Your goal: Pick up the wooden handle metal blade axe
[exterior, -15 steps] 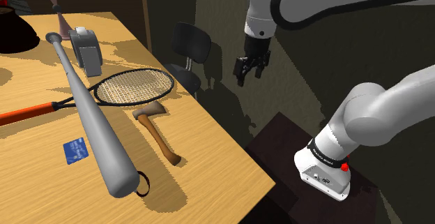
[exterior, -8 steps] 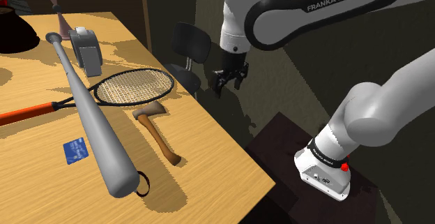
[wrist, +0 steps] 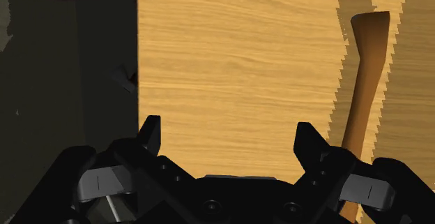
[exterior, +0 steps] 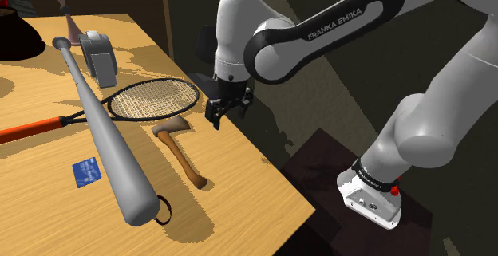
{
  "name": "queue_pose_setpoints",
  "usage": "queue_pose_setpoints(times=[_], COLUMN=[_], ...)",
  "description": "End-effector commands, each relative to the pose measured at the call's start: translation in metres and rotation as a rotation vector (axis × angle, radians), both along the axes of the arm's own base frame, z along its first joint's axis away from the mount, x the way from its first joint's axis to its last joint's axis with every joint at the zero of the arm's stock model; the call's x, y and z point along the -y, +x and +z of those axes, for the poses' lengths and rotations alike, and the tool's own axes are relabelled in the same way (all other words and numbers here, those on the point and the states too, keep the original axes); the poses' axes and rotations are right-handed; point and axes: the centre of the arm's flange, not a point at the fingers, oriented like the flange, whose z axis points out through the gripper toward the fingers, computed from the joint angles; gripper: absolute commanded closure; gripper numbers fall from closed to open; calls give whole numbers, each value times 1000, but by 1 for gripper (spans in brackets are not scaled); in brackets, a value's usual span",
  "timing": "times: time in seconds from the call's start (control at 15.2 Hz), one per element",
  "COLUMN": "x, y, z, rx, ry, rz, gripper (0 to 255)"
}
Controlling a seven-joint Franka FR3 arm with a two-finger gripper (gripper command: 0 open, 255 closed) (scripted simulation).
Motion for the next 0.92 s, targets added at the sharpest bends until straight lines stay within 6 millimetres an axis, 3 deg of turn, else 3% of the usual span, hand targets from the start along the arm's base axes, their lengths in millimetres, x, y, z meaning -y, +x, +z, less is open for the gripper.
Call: queue_pose_setpoints(times=[0.0, 0.73, 0.86], x=[-21, -139, -140], y=[12, 65, 66], z=[-9, -65, -71], rx=[9, 58, 59], ry=[4, 15, 15], rz=[-1, 3, 3], gripper=[0, 0, 0])
